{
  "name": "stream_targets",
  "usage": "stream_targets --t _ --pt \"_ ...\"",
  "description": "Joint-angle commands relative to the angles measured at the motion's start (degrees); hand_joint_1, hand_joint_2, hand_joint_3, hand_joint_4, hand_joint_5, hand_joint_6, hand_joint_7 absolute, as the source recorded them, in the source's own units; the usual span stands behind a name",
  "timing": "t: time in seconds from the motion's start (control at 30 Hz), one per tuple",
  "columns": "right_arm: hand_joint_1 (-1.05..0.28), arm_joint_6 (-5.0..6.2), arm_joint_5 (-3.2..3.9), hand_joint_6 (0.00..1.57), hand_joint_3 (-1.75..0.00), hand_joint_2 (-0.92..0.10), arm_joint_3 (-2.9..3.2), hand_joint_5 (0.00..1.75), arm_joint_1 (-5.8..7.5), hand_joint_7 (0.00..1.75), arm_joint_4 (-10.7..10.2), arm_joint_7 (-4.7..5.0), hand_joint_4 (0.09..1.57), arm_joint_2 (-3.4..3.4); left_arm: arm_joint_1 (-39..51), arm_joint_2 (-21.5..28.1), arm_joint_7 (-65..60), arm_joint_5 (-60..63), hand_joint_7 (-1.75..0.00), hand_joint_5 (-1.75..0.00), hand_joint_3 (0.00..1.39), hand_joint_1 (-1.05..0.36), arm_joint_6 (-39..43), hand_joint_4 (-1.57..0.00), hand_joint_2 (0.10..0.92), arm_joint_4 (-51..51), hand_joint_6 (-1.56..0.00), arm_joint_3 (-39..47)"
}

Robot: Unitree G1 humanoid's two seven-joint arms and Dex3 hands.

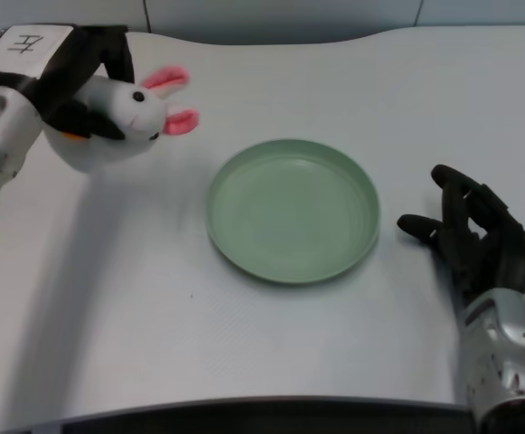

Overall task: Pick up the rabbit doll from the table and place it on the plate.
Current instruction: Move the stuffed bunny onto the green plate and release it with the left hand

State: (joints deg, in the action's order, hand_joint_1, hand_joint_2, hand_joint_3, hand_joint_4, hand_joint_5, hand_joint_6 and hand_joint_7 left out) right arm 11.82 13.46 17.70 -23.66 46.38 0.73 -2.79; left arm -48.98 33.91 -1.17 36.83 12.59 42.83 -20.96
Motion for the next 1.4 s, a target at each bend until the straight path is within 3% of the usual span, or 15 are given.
stream_targets --t 0.03,0.2,0.37,0.47,0.6,0.7,0.83,1.0,1.13,1.27,1.3,1.37,1.4 --pt "-0.29 -0.13 -0.01 0.69 -0.31 -0.92 -0.02 1.03 -0.27 0.47 0.4 0.31 0.72 0.23 0.4 -1.6 2.4 0.7 -1.75 -1.75 0.05 -0.07 -0.4 -0.81 0.897 -4.8 -0.58 -0.9" --pt "-0.29 0.71 -0.37 0.7 -0.31 -0.92 -0.23 1.04 -0.24 0.47 0.9 0.2 0.72 0.27 -0.9 -5.1 3.9 1.8 -1.75 -1.75 0.06 -0.07 -0.7 -0.81 0.911 -7.2 -0.57 -2.2" --pt "-0.31 0.02 -0.43 0.69 -0.3 -0.92 -0.37 1.05 -0.3 0.47 0.4 0.7 0.73 0.48 -3.6 -8.9 5.1 4.8 -1.75 -1.75 0.04 -0.09 -2.6 -0.79 0.885 -6.4 -0.58 -4.5" --pt "-0.3 -0.3 -0.19 0.7 -0.29 -0.92 -0.24 1.06 -0.62 0.48 0.8 0.88 0.74 0.54 -5.2 -11.2 4.3 5.5 -1.75 -1.75 0.03 -0.08 -1.5 -0.82 0.879 -4.4 -0.61 -5.6" --pt "-0.3 0.13 0.13 0.69 -0.3 -0.92 -0.19 1.05 -0.71 0.48 1.0 0.1 0.73 0.55 -7.1 -14.7 2.8 5.7 -1.75 -1.75 0.04 -0.09 -0.6 -0.84 0.909 -0.8 -0.62 -6.7" --pt "-0.29 0.38 0.44 0.7 -0.29 -0.92 0.09 1.05 -1.1 0.48 1.8 0.15 0.75 0.69 -9.0 -17.5 3.3 5.6 -1.75 -1.75 0.04 -0.08 0.0 -0.84 0.915 2.5 -0.62 -7.6" --pt "-0.3 0.27 -0.15 0.69 -0.29 -0.92 -0.32 1.03 -1.05 0.47 1.5 0.81 0.74 0.82 -10.7 -20.7 2.3 6.2 -1.75 -1.75 0.05 -0.09 0.8 -0.85 0.92 6.3 -0.64 -9.4" --pt "-0.31 -0.17 -0.45 0.7 -0.3 -0.92 -0.56 1.02 -1.03 0.47 1.3 1.12 0.74 0.8 -12.1 -22.7 1.0 7.4 -1.75 -1.75 0.05 -0.11 0.9 -0.87 0.896 9.8 -0.62 -11.0" --pt "-0.3 0.62 -0.29 0.71 -0.3 -0.92 -0.45 1.01 -0.8 0.47 1.5 0.67 0.75 0.86 -12.5 -23.7 1.3 7.1 -1.75 -1.75 0.05 -0.11 1.1 -0.85 0.89 11.9 -0.61 -11.4" --pt "-0.29 0.6 0.16 0.72 -0.3 -0.92 -0.23 1.01 -0.68 0.47 1.2 0.39 0.77 0.99 -12.8 -24.2 2.7 7.1 -1.74 -1.75 0.03 -0.18 -0.2 -0.82 0.862 12.9 -0.56 -11.7" --pt "-0.29 0.8 0.06 0.72 -0.3 -0.92 -0.33 1.01 -0.59 0.47 1.2 0.27 0.76 0.94 -13.1 -24.1 4.2 7.4 -1.67 -1.7 0.02 -0.26 -1.3 -0.78 0.845 12.8 -0.53 -12.1" --pt "-0.29 0.98 -0.08 0.71 -0.31 -0.92 -0.44 1.0 -0.5 0.47 1.2 0.1 0.75 0.82 -13.4 -23.7 5.9 8.0 -1.36 -1.5 0.01 -0.38 -2.4 -0.69 0.827 12.8 -0.56 -12.8" --pt "-0.29 1.06 -0.02 0.71 -0.31 -0.92 -0.39 1.0 -0.52 0.47 1.3 -0.08 0.75 0.74 -13.5 -23.4 6.2 8.3 -1.04 -1.23 0.0 -0.5 -2.3 -0.61 0.816 13.2 -0.58 -13.2"
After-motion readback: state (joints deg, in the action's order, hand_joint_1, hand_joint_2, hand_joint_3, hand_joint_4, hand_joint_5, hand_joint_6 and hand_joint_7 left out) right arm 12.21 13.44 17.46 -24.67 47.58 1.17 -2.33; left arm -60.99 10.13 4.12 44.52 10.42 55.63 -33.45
